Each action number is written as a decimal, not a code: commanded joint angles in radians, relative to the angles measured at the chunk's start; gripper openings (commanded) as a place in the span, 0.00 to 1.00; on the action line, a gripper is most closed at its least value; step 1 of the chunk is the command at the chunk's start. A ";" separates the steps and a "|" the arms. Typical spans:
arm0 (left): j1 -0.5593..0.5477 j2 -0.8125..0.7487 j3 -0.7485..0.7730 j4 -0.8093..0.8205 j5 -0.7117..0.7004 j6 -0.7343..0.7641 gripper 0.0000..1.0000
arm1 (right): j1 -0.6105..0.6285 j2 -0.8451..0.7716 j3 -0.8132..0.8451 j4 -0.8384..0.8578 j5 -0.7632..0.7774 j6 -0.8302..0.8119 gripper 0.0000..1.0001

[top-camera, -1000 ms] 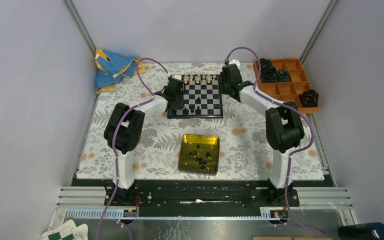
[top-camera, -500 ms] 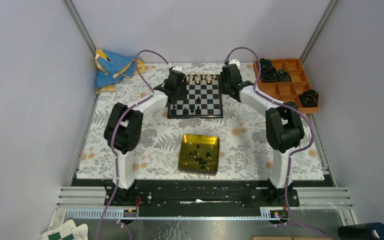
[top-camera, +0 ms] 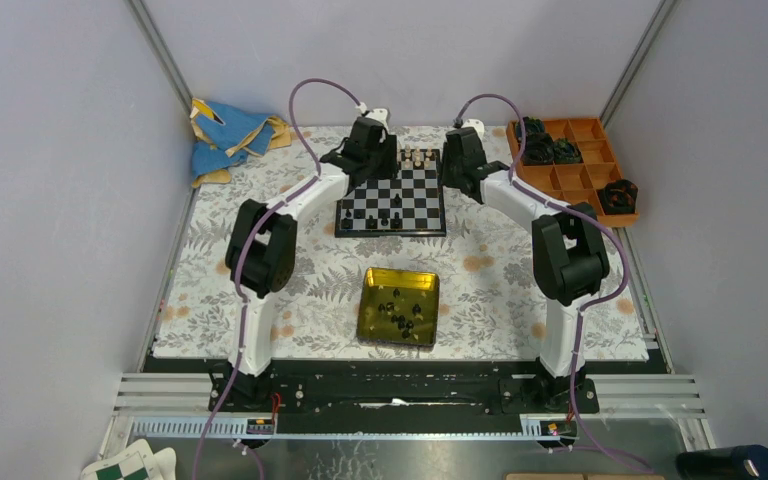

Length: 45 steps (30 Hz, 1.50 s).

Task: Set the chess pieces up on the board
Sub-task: Pick up the chess piece from the chessboard.

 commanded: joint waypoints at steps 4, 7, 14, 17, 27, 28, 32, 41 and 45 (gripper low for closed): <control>-0.024 0.090 0.058 -0.044 0.064 0.038 0.53 | -0.044 -0.049 -0.014 0.024 0.009 0.078 0.43; -0.032 0.106 0.058 -0.045 0.060 0.039 0.52 | -0.051 -0.049 -0.019 0.025 0.007 0.086 0.43; -0.047 0.144 0.068 -0.044 0.055 0.040 0.51 | -0.055 -0.046 -0.025 0.026 0.000 0.093 0.42; -0.051 0.159 0.075 -0.044 0.049 0.039 0.50 | -0.056 -0.049 -0.028 0.026 -0.001 0.093 0.42; -0.064 0.197 0.095 -0.021 -0.007 0.018 0.46 | -0.059 -0.058 -0.038 0.021 0.004 0.082 0.42; -0.065 0.199 0.097 -0.018 -0.012 0.016 0.45 | -0.059 -0.060 -0.038 0.020 0.004 0.081 0.41; -0.066 0.214 0.107 -0.017 -0.021 0.013 0.41 | -0.061 -0.060 -0.038 0.019 0.002 0.081 0.41; -0.066 0.212 0.088 -0.017 -0.050 0.018 0.25 | -0.060 -0.049 -0.035 0.020 -0.007 0.085 0.41; -0.066 0.201 0.075 -0.013 -0.076 0.023 0.18 | -0.060 -0.044 -0.030 0.020 -0.011 0.086 0.41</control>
